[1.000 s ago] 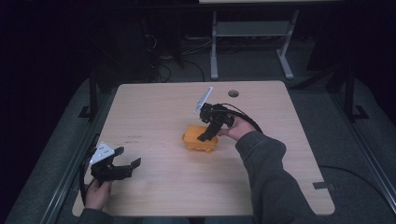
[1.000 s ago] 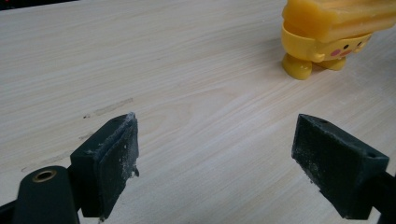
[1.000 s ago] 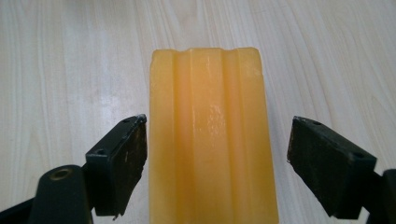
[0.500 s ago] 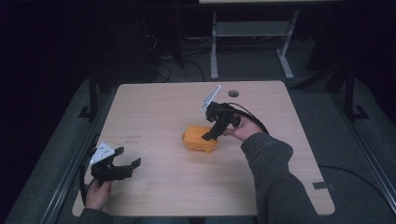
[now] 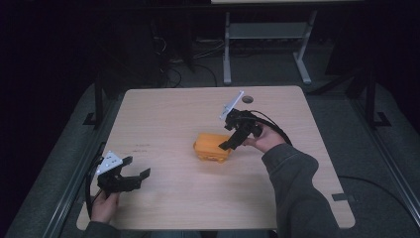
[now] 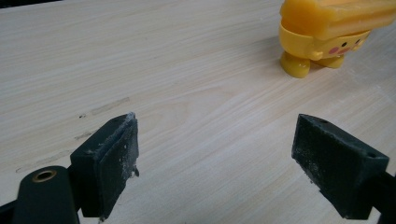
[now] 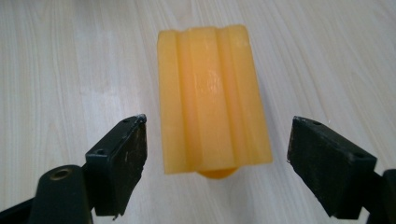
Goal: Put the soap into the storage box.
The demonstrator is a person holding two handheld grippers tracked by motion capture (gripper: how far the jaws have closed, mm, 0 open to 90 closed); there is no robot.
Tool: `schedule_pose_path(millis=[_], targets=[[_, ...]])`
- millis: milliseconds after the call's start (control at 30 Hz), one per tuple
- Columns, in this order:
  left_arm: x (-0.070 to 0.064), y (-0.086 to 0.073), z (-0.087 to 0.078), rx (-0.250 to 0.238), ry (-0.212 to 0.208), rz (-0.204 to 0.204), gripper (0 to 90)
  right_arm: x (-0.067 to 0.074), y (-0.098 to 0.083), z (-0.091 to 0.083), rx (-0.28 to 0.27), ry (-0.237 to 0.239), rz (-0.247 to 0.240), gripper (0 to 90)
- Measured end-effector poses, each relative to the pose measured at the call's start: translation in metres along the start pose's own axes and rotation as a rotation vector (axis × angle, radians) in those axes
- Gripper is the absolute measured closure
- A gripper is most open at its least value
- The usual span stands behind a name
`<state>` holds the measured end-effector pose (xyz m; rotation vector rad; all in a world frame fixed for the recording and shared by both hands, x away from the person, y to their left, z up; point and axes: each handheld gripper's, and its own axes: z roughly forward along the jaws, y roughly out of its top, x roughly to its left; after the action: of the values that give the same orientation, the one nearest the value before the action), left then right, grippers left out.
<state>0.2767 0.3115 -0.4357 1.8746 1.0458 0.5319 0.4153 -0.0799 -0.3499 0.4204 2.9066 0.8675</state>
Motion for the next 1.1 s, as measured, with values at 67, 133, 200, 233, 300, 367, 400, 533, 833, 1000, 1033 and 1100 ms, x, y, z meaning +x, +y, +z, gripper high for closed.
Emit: schedule_pose_path(millis=[67,133,200,233,300,367,400,533,833,1000,1033,1100], targets=[[0.0,0.0,0.0,0.001,0.0,-0.001,14.1,0.001,-0.003,-0.002,-0.001,-0.006,0.002,19.7],[-0.001,0.0,0.0,0.002,0.0,0.0,14.1,0.001,-0.007,-0.005,-0.013,-0.006,0.01,19.8],[-0.001,0.0,0.0,0.005,-0.001,0.002,14.1,0.001,-0.009,-0.006,-0.012,-0.007,0.014,19.8],[-0.001,0.0,0.0,0.005,-0.001,0.003,14.1,0.002,-0.013,-0.008,-0.017,-0.01,0.024,19.8],[0.0,0.0,0.0,0.007,-0.001,0.006,14.1,0.002,-0.017,-0.01,-0.015,-0.012,0.033,19.8],[0.0,0.0,0.0,0.006,-0.001,0.003,14.1,0.002,-0.018,-0.011,-0.017,-0.013,0.03,19.9],[0.0,0.0,0.0,0.003,-0.001,-0.001,14.1,0.004,-0.022,-0.012,-0.012,-0.01,0.037,19.9],[-0.001,0.0,0.0,0.006,-0.002,0.002,14.1,0.005,-0.03,-0.014,-0.023,-0.014,0.042,20.1],[-0.001,0.0,0.0,0.01,-0.002,0.01,14.1,0.006,-0.045,-0.02,-0.027,-0.021,0.069,20.3],[-0.001,0.0,0.001,0.009,-0.003,0.011,14.1,0.008,-0.054,-0.022,-0.033,-0.025,0.081,20.3],[-0.001,0.0,0.001,0.009,-0.003,0.011,14.1,0.008,-0.054,-0.022,-0.033,-0.025,0.081,20.3],[-0.001,0.0,0.0,0.008,-0.002,0.011,14.1,0.009,-0.058,-0.023,-0.031,-0.025,0.093,20.3]])
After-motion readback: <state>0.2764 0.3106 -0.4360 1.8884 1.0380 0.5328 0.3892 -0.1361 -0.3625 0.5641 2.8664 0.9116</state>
